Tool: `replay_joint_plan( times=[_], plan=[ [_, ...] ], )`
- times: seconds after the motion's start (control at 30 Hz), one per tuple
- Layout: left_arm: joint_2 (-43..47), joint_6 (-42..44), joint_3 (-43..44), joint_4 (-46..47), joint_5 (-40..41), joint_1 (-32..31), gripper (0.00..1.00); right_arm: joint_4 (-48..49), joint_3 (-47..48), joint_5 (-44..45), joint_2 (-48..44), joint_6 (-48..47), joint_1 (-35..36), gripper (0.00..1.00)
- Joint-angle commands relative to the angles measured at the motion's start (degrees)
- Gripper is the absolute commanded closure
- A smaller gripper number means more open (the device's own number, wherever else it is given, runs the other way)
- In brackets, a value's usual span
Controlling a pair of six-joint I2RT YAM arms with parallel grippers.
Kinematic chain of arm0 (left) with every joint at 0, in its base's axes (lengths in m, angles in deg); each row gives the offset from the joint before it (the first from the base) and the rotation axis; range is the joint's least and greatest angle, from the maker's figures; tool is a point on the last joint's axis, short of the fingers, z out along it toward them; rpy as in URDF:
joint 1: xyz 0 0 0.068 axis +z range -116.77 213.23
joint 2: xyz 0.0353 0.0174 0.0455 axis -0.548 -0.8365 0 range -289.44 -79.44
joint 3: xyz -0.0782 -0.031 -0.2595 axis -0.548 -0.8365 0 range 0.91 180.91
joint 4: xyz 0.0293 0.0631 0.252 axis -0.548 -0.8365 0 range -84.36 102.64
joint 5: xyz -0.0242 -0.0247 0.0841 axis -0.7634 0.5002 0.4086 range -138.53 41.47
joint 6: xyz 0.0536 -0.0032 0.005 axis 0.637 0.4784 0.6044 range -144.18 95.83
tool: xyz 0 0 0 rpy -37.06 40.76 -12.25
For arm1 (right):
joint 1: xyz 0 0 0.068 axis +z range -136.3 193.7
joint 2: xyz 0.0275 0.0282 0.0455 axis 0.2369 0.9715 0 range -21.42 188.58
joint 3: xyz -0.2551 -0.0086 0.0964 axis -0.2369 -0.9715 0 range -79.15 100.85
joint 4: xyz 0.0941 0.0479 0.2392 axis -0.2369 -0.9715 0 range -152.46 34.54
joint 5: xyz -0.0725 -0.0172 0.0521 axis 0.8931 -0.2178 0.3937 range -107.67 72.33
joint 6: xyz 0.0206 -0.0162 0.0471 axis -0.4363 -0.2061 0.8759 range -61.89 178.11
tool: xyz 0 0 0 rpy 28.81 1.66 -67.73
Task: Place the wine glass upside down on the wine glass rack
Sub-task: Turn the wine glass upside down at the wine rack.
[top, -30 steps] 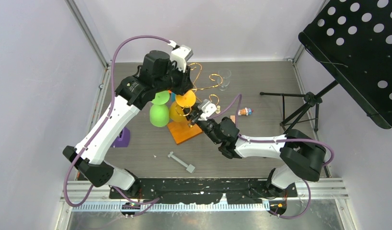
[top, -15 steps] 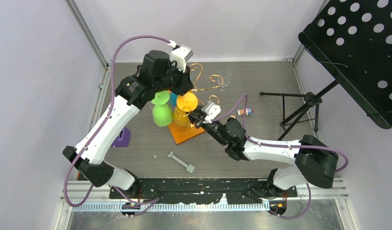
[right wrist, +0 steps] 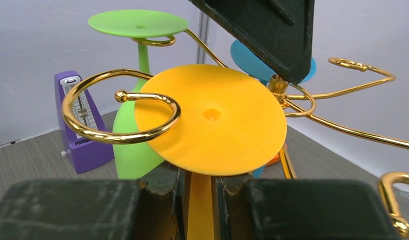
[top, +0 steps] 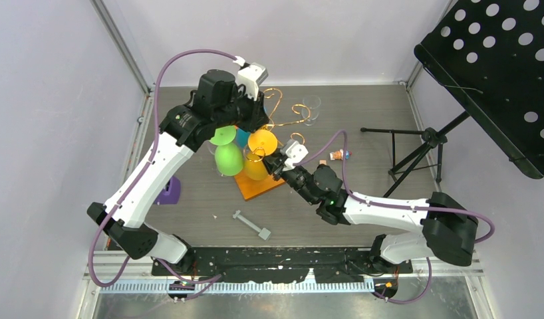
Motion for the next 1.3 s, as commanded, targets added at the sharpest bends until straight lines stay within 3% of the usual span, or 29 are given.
replay_joint_plan(
  times=[0.0,1.27],
  plan=[
    [0.46,-0.58,1.97,-4.34,-1.9,0.34,0.82,-1.7,0.2,3.72,-3.56,-1.79,-0.5,0.95],
    [0.03,-1.08,1.25,-4.23,-2.53,0.43,0.82,-5.75,-10.19,-4.47,-14.06,-7.35,-0.5,0.95]
  ],
)
